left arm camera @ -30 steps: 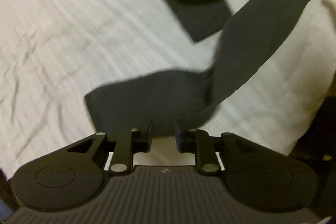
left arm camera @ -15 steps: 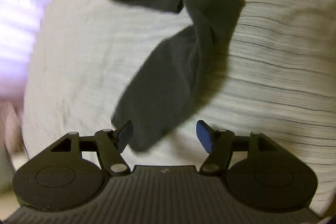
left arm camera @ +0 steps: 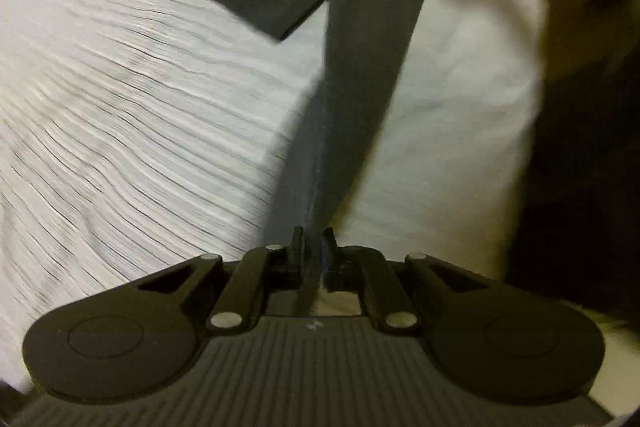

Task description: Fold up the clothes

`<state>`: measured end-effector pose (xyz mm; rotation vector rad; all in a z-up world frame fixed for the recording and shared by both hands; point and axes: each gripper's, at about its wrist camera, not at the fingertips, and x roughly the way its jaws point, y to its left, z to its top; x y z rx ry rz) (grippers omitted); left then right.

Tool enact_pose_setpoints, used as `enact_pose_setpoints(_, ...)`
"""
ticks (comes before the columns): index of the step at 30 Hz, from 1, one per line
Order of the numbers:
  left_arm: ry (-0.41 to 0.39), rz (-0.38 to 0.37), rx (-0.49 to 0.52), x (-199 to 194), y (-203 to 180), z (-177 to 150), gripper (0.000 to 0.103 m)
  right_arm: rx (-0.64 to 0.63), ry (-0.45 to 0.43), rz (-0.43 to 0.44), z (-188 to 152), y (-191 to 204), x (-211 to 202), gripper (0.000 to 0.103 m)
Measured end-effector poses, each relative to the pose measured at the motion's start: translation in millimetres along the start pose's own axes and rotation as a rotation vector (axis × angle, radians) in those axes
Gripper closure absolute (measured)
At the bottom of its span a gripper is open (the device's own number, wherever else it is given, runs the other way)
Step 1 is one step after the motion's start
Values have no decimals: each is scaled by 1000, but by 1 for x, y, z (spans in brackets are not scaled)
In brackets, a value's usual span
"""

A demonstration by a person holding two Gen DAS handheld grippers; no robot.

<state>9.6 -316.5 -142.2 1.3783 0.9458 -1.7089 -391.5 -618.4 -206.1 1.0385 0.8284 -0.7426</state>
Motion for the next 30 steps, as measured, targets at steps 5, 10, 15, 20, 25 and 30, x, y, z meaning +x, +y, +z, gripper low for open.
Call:
enact_pose_setpoints(5, 161, 239, -70, 30, 36, 1, 89, 16, -6, 33, 1, 2, 0, 16)
enact_pose_setpoints(10, 128, 295, -78, 57, 8, -3, 82, 8, -6, 17, -1, -18, -6, 16)
enact_pose_setpoints(15, 61, 206, -17, 83, -79, -17, 64, 123, -36, -81, 8, -78, -14, 16)
enact_pose_setpoints(20, 56, 134, 61, 116, -170, -38, 63, 222, -58, -130, 22, -119, -22, 16)
enact_pose_setpoints(25, 73, 201, 16, 143, -214, -61, 44, 182, -30, -138, 36, -126, -16, 16)
enact_pose_setpoints(30, 119, 358, 89, 167, -219, -59, 75, 168, -3, -138, 38, -124, -7, 16)
